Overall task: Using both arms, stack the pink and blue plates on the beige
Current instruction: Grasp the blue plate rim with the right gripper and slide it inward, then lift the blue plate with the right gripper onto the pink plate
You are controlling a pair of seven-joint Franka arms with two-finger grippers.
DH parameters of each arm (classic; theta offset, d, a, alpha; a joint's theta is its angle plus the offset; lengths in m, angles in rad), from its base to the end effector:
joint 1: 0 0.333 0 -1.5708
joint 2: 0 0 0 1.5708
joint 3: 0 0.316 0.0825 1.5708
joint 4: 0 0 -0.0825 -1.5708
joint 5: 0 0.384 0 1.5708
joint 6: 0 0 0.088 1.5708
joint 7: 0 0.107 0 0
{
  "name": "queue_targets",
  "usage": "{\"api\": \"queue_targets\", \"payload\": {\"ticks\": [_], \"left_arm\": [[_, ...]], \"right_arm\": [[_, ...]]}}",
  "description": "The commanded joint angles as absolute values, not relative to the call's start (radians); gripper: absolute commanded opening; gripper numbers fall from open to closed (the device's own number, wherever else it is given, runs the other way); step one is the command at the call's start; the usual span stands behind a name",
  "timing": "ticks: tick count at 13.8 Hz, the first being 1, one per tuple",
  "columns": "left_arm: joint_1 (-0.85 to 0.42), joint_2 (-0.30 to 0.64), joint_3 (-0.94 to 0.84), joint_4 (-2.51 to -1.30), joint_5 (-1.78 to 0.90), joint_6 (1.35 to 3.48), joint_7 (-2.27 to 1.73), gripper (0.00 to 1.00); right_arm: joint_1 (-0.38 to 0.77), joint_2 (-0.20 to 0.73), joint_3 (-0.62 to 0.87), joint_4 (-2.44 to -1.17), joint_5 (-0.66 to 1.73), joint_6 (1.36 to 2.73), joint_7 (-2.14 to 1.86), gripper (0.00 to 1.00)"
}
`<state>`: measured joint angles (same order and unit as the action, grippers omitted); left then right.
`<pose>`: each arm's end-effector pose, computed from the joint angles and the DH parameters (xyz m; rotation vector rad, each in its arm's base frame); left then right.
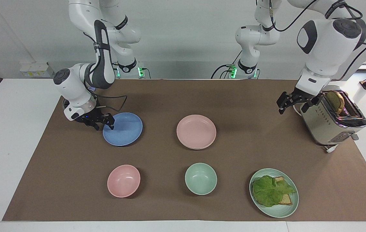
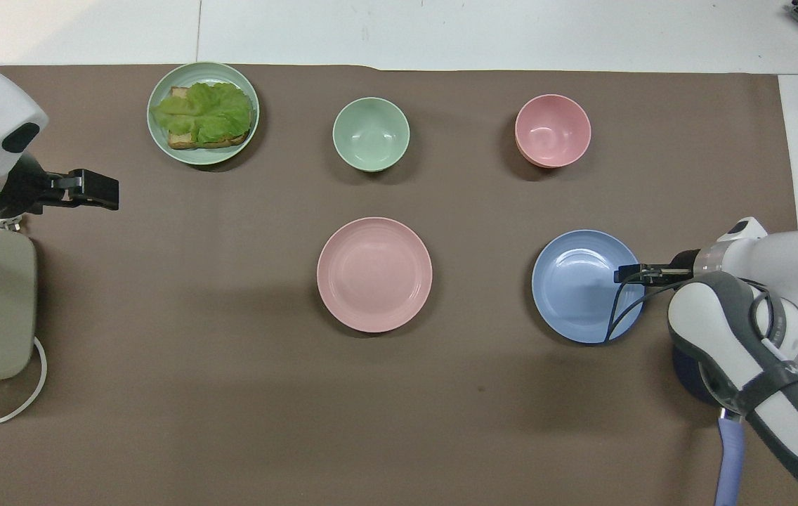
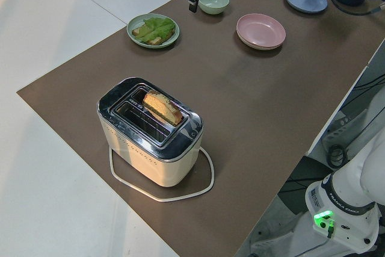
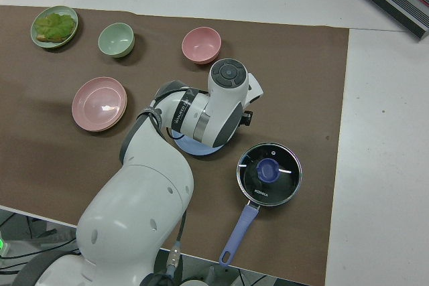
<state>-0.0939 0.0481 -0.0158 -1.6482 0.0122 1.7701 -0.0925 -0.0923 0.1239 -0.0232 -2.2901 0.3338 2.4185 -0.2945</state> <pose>0.5812 -0.0627 0.5782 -3.1355 0.0300 -0.1170 0.5233 -0.0591 0.2981 -2.9264 0.1048 -0.0722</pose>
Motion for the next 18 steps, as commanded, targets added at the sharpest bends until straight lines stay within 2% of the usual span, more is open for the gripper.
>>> {"api": "queue_targets", "payload": {"ticks": [1,4,6,7,10,12,16,18], "left_arm": [[-0.092,0.046,-0.012,-1.583,0.026,1.688,-0.066,1.0],[-0.092,0.011,-0.017,-1.582,0.023,1.677,-0.067,1.0],[-0.092,0.011,-0.017,-1.582,0.021,1.677,-0.069,1.0],[-0.092,0.011,-0.015,-1.582,0.021,1.677,-0.069,1.0],[-0.083,0.011,-0.015,-1.582,0.021,1.677,-0.071,1.0],[-0.081,0.011,-0.015,-1.582,0.021,1.677,-0.071,1.0],[-0.083,0.011,-0.017,-1.582,0.021,1.677,-0.069,1.0],[-0.081,0.011,-0.015,-1.582,0.021,1.677,-0.071,1.0]], "right_arm": [[-0.123,0.133,-0.015,-2.303,0.432,2.43,-0.411,0.63],[-0.124,0.13,-0.015,-2.301,0.445,2.402,-0.422,0.31],[-0.124,0.123,-0.015,-2.295,0.451,2.387,-0.422,0.04],[-0.124,0.115,-0.015,-2.289,0.46,2.372,-0.42,0.0],[-0.114,0.081,-0.012,-2.243,0.469,2.271,-0.411,0.0],[-0.098,0.061,0.003,-2.223,0.483,2.253,-0.364,0.0],[0.076,0.074,0.008,-2.18,0.544,2.281,-0.148,0.0],[0.185,0.083,0.008,-2.172,0.545,2.366,-0.018,0.0]]}}
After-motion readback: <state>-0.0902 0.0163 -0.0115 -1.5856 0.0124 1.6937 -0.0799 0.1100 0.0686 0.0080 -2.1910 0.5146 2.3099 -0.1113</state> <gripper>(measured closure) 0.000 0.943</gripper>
